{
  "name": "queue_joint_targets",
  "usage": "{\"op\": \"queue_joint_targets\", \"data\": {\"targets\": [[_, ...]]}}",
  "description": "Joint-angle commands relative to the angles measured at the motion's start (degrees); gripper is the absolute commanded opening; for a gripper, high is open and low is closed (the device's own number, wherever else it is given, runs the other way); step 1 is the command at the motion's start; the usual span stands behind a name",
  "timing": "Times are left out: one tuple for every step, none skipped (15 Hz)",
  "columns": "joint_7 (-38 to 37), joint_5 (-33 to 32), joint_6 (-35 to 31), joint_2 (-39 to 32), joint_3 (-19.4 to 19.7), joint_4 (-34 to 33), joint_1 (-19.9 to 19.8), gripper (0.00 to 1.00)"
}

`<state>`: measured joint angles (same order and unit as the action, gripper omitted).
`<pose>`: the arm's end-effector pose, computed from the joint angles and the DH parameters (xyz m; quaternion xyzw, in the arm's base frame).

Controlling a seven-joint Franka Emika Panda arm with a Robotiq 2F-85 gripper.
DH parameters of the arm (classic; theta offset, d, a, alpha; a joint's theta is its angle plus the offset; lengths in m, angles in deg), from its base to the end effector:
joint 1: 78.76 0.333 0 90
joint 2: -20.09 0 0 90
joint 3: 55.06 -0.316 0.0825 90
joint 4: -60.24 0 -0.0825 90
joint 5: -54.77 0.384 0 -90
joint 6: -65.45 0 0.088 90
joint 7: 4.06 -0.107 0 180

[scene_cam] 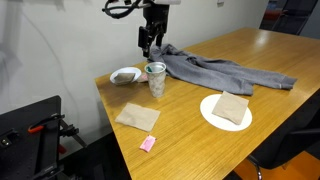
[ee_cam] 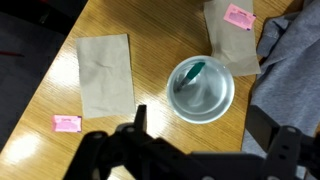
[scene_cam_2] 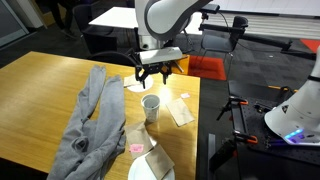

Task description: Remove the pen from the cup and put it on the table

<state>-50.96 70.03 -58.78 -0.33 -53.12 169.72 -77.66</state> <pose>0.6130 0.0022 0.3032 -0.8738 0.4733 0.0838 0.0731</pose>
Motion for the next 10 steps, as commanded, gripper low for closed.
{"op": "queue_joint_targets", "data": {"targets": [[-5.3,-0.7,-0.8,-0.4,1.2,-0.1,1.0,1.0],[-6.0,-0.9,-0.5,-0.6,1.3,-0.2,1.0,1.0],[-6.6,-0.9,-0.4,-0.9,1.3,-0.3,1.0,1.0],[-7.0,-0.9,-0.4,-1.1,1.3,-0.3,0.9,1.0],[-7.4,-0.8,-0.2,-1.2,1.3,-0.4,0.9,1.0],[-7.8,-0.8,-0.2,-1.3,1.3,-0.4,0.9,1.0],[-7.7,-0.9,0.2,-1.4,1.3,-0.4,0.8,1.0],[-5.4,-0.3,0.0,-1.3,0.9,-0.1,0.3,1.0],[-5.4,-0.3,0.0,-1.4,0.9,-0.1,0.3,1.0],[-5.4,-0.3,0.0,-1.5,0.9,-0.1,0.3,1.0]]}}
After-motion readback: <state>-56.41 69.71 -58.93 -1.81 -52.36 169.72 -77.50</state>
